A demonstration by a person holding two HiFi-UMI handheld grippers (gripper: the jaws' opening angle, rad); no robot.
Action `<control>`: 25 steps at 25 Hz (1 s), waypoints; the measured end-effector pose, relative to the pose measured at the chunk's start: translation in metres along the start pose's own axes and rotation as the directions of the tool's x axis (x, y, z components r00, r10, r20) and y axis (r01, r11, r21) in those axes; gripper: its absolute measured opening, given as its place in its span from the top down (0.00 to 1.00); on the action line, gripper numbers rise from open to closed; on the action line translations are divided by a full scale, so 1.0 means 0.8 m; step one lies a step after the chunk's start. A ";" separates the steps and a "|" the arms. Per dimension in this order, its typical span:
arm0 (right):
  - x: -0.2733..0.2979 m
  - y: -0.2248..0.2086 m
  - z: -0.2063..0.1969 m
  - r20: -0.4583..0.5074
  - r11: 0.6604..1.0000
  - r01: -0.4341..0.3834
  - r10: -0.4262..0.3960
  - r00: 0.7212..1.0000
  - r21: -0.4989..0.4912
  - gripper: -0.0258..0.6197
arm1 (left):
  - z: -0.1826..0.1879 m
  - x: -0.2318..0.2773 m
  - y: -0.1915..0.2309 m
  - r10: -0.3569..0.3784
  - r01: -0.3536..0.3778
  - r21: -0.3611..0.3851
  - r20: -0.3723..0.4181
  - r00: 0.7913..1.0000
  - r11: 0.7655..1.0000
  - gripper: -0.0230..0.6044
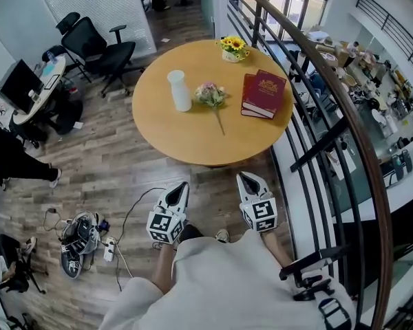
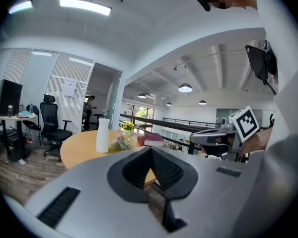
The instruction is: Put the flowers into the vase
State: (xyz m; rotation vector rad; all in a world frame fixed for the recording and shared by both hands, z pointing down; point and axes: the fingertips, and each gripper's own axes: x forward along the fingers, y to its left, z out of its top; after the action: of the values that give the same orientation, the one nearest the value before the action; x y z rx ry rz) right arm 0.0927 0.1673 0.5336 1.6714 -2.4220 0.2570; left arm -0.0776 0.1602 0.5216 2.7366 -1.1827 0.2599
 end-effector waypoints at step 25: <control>0.158 -0.065 0.013 -0.069 1.000 0.019 -0.018 0.997 0.017 0.95 | 0.003 0.150 0.116 -0.061 0.059 -0.060 -0.024 0.998 0.996 0.95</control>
State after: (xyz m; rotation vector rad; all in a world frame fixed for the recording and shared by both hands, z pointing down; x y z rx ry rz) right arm 0.0965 0.0321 0.5573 1.6634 -2.3601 0.3291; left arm -0.0643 0.0116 0.5514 2.7039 -1.0821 0.2488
